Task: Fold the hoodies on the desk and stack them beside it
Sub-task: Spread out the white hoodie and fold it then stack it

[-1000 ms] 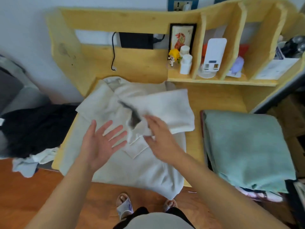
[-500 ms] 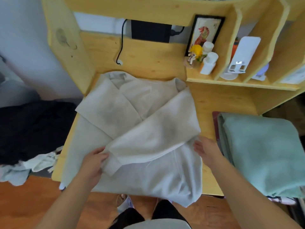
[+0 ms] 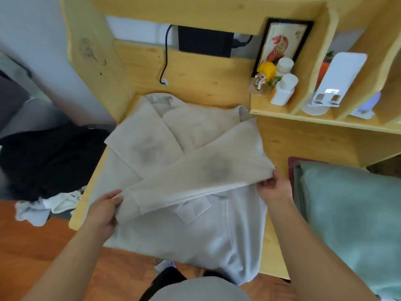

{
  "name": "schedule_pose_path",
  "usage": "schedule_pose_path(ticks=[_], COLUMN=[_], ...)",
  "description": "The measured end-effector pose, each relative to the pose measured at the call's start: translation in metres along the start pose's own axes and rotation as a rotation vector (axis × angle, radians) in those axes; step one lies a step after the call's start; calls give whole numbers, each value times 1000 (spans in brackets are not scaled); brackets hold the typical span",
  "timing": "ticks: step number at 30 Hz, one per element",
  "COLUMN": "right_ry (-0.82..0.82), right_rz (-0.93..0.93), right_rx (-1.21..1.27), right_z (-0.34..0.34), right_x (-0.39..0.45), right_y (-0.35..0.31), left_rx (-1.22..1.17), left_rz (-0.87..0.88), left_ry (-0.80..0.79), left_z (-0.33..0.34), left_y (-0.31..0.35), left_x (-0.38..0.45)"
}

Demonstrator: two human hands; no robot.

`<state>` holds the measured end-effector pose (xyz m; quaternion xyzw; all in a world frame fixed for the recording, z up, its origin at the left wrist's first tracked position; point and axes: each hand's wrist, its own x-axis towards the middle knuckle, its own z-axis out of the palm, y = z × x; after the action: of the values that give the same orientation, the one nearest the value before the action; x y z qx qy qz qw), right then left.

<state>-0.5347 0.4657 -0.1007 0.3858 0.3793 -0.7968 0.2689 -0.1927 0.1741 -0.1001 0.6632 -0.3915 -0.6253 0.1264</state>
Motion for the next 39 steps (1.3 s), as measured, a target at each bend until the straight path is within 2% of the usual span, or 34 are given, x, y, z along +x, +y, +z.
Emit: schedule_pose_path(ticks=[3, 5, 7, 9, 10, 11, 12, 13, 14, 15, 16, 17, 19, 20, 22, 24, 26, 29, 30, 31, 33, 35, 37, 39], right_ry=[52, 141, 266, 448, 413, 271, 66, -147, -322, -441, -503, -505, -417, -381, -376, -377, -293, -231, -199, -151, -65, 10, 69, 105], right_rz=[2, 42, -75, -413, -651, -876, -1020, -1052, -1030, -1016, -1021, -1014, -989, -974, -968, -935, -907, -1002, -947, -810, -394, -57, 48, 47], right_rx=[-14, -111, -459, -1065, -1293, -1465, -1644, -1828, -2001, -2152, -2270, -2353, -2461, -2504, -2574, -2597, -2461, -1869, -1691, -1556, -1307, -1038, -862, -763], right_z=[-14, -17, -11, -4, 0, 4, 8, 15, 19, 23, 26, 29, 27, 23, 19, 23, 28, 13, -3, -18, -42, -49, -47, -41], right_x=[8, 12, 8, 0, -7, -15, -19, -19, -13, -4, 6, 16, 39, 51, 65, 67, 56, 11, -6, -23, -51, -62, -63, -63], right_y=[-2, -5, -7, -2, 5, 16, 28, 42, 56, 69, 80, 86, 87, 84, 76, 76, 81, 96, 107, 121, 150, 171, 183, 198], left_rx=[104, 257, 392, 400, 322, 219, 154, 169, 311, 550, 840, 1089, 1354, 1441, 1565, 1637, 1626, 1621, 1615, 1593, 1488, 1316, 1215, 1188], left_rz=[33, 60, 101, 124, 102, 62, 30, 30, 63, 113, 196, 349, 699, 794, 770, 644, 619, 585, 592, 616, 672, 620, 485, 392], left_ry=[-10, -8, 24, 108, 140, 153, 161, 176, 193, 205, 220, 225, 92, -20, -194, -225, -211, -263, -275, -282, -245, -130, -64, -146], left_z=[6, 7, 6, 7, 9, 12, 16, 20, 24, 27, 31, 34, 44, 49, 59, 62, 63, 64, 64, 64, 60, 51, 39, 30], left_y=[-14, -24, -34, -39, -39, -38, -37, -36, -36, -37, -38, -42, -52, -55, -58, -59, -56, -46, -43, -39, -34, -30, -25, -13], left_x=[-19, -26, -24, -19, -16, -15, -14, -14, -13, -13, -17, -20, -23, -22, -17, -13, -12, -13, -12, -11, -7, 2, 15, 22])
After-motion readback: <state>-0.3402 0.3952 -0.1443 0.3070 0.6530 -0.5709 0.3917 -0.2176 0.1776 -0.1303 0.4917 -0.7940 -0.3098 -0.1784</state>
